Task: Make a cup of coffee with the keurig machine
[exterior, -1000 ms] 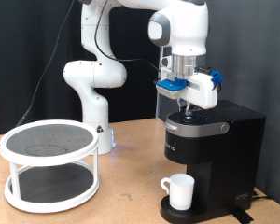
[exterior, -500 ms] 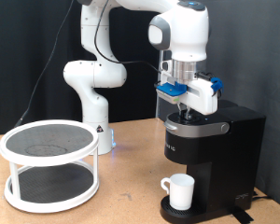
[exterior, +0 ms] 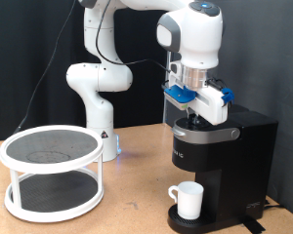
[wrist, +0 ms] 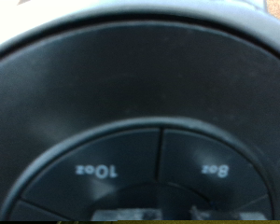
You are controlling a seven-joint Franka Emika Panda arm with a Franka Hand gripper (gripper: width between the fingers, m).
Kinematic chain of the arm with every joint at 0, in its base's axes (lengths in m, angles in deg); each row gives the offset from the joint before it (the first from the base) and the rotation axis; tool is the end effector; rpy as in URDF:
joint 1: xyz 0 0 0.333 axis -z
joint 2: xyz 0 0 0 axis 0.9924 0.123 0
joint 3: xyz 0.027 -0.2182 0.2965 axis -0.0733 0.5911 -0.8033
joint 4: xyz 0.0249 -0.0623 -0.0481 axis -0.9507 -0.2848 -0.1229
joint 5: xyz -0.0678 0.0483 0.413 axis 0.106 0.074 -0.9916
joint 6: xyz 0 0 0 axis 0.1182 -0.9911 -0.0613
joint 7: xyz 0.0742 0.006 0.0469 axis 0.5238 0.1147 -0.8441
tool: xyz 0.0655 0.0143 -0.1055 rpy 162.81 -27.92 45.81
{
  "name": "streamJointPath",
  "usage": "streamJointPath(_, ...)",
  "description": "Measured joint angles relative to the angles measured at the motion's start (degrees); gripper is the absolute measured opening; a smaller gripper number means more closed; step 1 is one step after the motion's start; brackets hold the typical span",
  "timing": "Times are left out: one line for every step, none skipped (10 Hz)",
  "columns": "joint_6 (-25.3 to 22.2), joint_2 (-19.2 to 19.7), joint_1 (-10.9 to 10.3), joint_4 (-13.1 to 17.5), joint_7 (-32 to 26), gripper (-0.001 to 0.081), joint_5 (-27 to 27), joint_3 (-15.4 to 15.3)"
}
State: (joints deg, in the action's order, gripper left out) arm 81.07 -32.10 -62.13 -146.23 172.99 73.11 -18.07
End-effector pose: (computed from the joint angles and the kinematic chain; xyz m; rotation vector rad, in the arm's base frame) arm 0.5715 0.0982 0.4485 1.2607 -2.7317 -0.2868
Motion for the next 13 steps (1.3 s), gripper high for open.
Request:
streamJointPath(1.2,0.0,0.0,-0.1,0.0,0.0,0.1,0.0)
streamJointPath(3.6,-0.5,0.0,-1.0,0.0,0.0,0.1,0.0)
streamJointPath(6.3,-1.8,0.0,-2.7,-0.6,0.0,-0.3,0.0)
streamJointPath(8.8,-3.4,0.0,-4.7,-2.4,0.0,-1.8,0.0)
streamJointPath(11.1,-4.8,0.1,-6.2,-4.9,0.0,-4.2,0.1)
streamJointPath(11.9,-6.4,0.2,-7.4,-7.1,0.0,-6.3,0.3)
streamJointPath(11.9,-8.0,0.2,-8.3,-8.6,0.0,-7.7,0.7)
streamJointPath(11.9,-9.5,0.3,-9.1,-9.6,0.0,-8.5,1.1)
streamJointPath(11.9,-10.8,0.3,-9.8,-9.9,0.0,-9.0,1.4)
streamJointPath(11.9,-11.8,0.3,-10.3,-9.9,0.0,-9.2,1.6)
streamJointPath(11.9,-12.7,0.3,-10.8,-9.9,0.0,-9.5,1.8)
streamJointPath(11.9,-13.5,0.3,-11.1,-9.9,0.0,-9.7,2.0)
streamJointPath(11.3,-14.2,0.3,-11.3,-9.9,0.0,-9.7,2.2)
